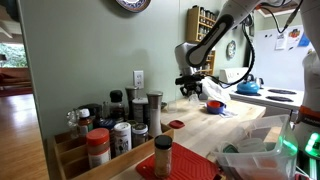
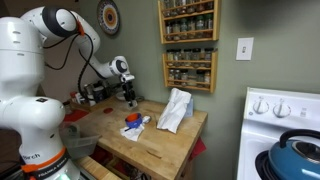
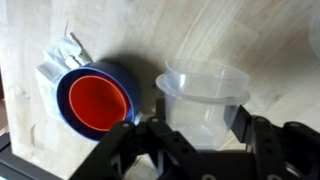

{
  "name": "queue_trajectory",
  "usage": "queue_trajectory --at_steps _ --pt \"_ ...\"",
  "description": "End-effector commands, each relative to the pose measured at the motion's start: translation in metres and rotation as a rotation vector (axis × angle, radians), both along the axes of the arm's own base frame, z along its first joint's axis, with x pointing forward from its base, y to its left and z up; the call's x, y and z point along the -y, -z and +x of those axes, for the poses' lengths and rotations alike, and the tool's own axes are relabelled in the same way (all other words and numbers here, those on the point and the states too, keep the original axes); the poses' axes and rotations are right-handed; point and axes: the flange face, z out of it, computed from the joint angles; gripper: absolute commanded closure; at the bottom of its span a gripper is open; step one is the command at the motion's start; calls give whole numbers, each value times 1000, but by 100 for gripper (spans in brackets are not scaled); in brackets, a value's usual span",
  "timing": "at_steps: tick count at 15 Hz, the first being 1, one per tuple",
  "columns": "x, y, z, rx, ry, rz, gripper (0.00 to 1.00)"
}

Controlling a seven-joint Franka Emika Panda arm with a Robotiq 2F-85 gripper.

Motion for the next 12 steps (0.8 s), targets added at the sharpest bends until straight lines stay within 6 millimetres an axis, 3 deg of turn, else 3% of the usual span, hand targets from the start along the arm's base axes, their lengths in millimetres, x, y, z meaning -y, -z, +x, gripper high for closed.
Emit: queue_trajectory --at_steps 1,4,11,12 --pt "-11 11 -13 -18 24 -201 63" --pt "-16 21 -21 -17 -17 -287 63" --pt "-31 50 -24 -35 -162 -232 63" --pt "-33 41 -22 -27 -108 -260 38"
